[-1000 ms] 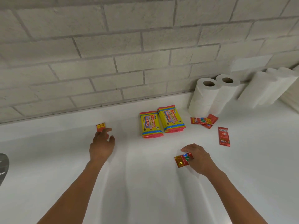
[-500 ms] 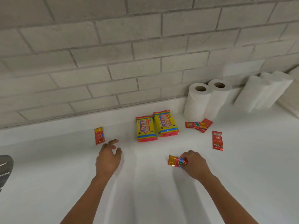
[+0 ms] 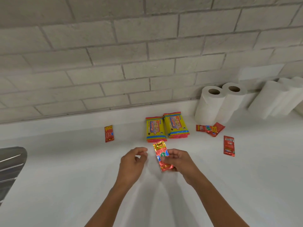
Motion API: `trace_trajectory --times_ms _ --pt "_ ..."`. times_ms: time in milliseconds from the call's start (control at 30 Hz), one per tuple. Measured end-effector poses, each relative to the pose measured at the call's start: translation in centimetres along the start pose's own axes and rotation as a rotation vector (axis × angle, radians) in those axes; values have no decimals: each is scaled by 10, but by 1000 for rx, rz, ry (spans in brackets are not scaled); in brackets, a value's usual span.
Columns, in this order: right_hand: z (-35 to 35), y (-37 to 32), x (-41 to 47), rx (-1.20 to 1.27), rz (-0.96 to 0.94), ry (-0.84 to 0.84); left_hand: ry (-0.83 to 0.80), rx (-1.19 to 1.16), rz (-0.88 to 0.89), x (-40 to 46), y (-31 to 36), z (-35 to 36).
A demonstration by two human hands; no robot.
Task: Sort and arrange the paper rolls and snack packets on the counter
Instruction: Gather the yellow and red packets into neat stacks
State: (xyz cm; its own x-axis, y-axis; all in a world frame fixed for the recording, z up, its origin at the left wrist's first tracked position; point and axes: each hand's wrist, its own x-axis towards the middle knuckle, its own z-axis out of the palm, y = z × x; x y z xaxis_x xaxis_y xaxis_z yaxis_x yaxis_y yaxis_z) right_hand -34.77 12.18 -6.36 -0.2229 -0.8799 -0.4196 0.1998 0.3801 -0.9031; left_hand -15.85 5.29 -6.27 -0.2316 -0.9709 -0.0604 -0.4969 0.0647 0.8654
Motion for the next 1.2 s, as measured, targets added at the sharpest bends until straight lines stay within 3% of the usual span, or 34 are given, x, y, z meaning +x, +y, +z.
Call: trace_trajectory --times_ms 233,500,833,1200 --pt "49 -4 7 77 -31 -74 -74 -122 -108 -4 -3 -10" --pt "86 -4 23 49 -21 -105 -40 -211 -235 17 -21 -42" --pt "96 6 38 2 34 -15 65 18 -229 110 -57 -91" --pt "79 17 40 -147 6 100 75 185 -271 190 -87 -90"
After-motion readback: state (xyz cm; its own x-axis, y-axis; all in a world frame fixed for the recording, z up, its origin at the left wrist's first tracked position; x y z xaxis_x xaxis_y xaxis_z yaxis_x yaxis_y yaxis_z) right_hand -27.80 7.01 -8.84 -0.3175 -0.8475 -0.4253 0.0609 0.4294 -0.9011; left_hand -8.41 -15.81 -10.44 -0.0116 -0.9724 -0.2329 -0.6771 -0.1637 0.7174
